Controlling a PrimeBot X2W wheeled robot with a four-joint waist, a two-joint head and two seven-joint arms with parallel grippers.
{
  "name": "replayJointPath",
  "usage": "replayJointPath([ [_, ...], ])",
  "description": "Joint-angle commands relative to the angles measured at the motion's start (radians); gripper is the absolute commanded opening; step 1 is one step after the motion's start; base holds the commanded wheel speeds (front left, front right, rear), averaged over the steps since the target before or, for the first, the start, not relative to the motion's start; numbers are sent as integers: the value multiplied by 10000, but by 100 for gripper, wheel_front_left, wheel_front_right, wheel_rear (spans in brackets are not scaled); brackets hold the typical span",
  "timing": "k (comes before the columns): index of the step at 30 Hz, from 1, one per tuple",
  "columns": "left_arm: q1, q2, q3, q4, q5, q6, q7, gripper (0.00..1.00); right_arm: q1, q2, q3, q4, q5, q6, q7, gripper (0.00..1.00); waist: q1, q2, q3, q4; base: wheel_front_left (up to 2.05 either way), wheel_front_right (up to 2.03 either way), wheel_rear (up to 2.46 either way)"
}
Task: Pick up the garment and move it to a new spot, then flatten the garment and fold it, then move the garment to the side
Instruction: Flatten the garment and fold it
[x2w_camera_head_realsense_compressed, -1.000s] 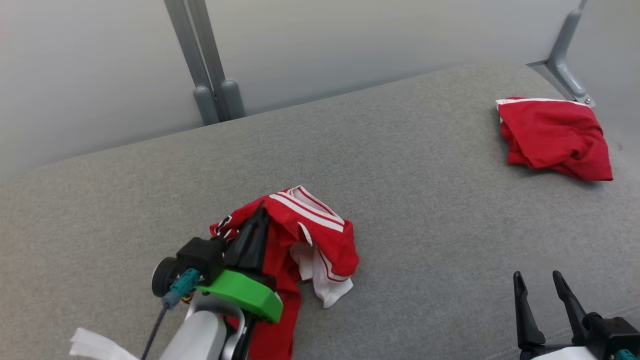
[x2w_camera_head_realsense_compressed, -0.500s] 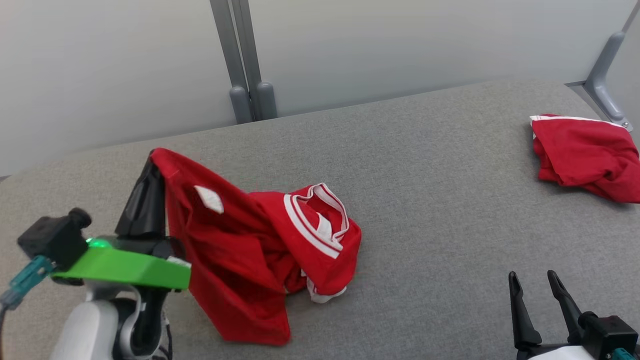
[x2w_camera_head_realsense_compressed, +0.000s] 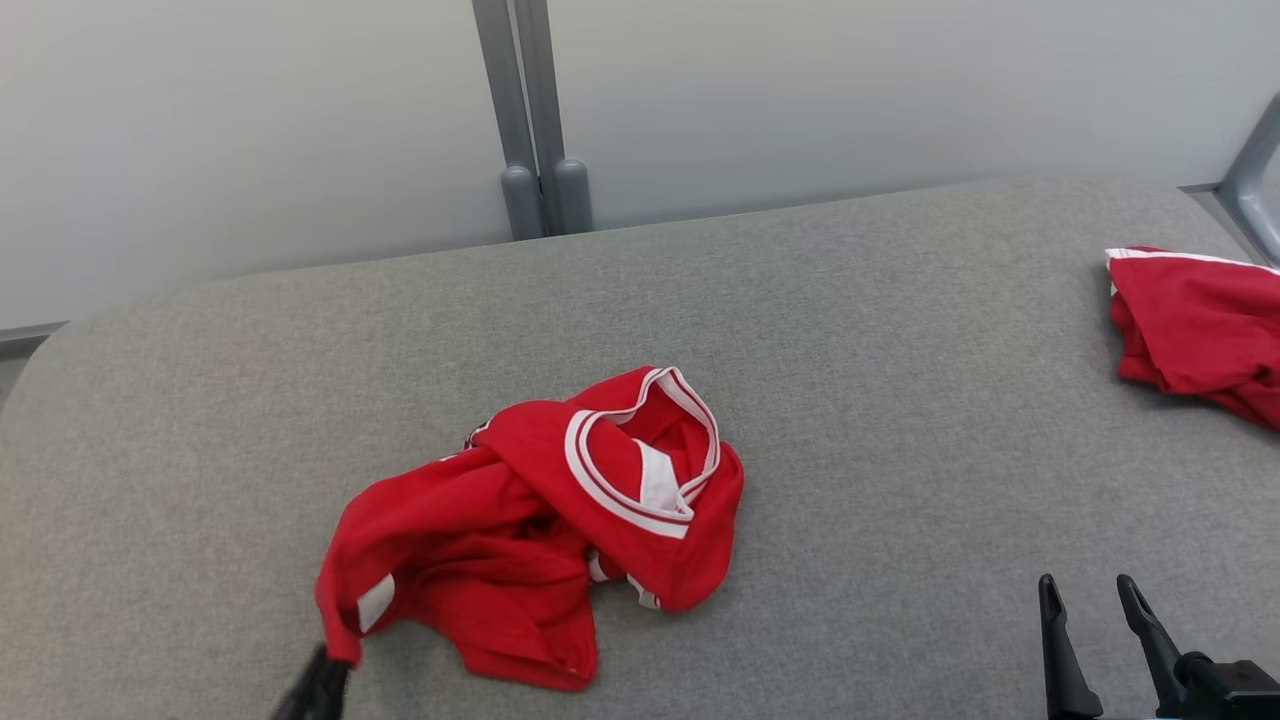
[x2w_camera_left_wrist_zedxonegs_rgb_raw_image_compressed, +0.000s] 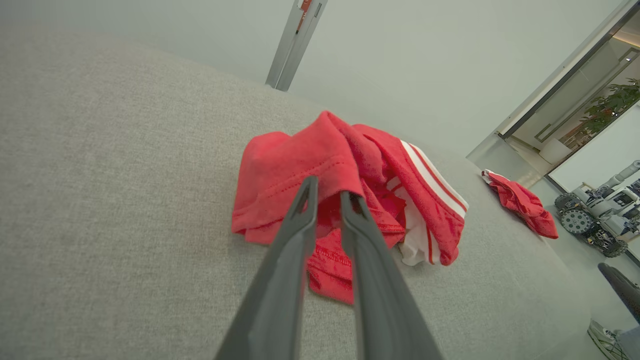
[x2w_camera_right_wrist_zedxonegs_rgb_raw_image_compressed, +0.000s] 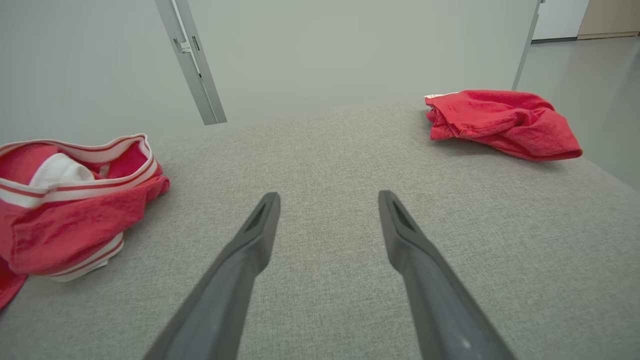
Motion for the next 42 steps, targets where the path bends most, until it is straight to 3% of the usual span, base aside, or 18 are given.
replayJointPath([
  [1,222,223,-519,353,-15,-25,-175,31,-5,-18,-16,27,-50,3,-26,100,0,0,71,210,0,0,0],
  [2,284,231,-757,639,-80,-25,-292,37,-14,-23,-43,36,-59,3,-26,100,0,0,81,281,0,0,0],
  [4,344,86,-1073,1374,-284,-26,-501,87,0,-20,-69,70,-97,3,-26,100,0,0,92,446,0,0,0],
  [5,278,-49,-1036,1813,-380,-26,-583,100,24,-20,-71,82,-114,3,-26,100,0,0,95,555,0,0,0],
  [10,-118,-760,188,3414,-208,-26,-663,100,111,-21,-47,141,-81,3,-26,100,0,0,55,947,0,0,0],
  [14,-313,-1417,1982,4358,1045,62,-668,100,-39,-21,48,184,-79,3,-26,100,0,0,22,1065,0,0,0],
  [18,-371,-2169,3495,3690,2447,16,-669,100,-117,-21,139,82,-27,3,-26,100,0,0,-18,1091,0,0,0],
  [22,-265,-3350,4242,2118,3790,-9,-663,100,-146,-21,193,-69,-60,3,-26,100,0,0,-57,1020,0,0,0],
  [27,-134,-4038,3318,638,4894,-24,-662,100,-209,-21,287,-206,-110,2,-26,100,0,0,-174,791,0,0,0],
  [32,82,-4145,2398,-161,5368,-25,-662,100,-207,-21,341,-367,-180,3,-26,100,0,0,-364,436,0,0,0],
  [42,684,-4152,2087,578,5969,-16,-663,100,125,-20,423,-602,-485,3,-26,100,0,0,-627,241,0,0,0],
])
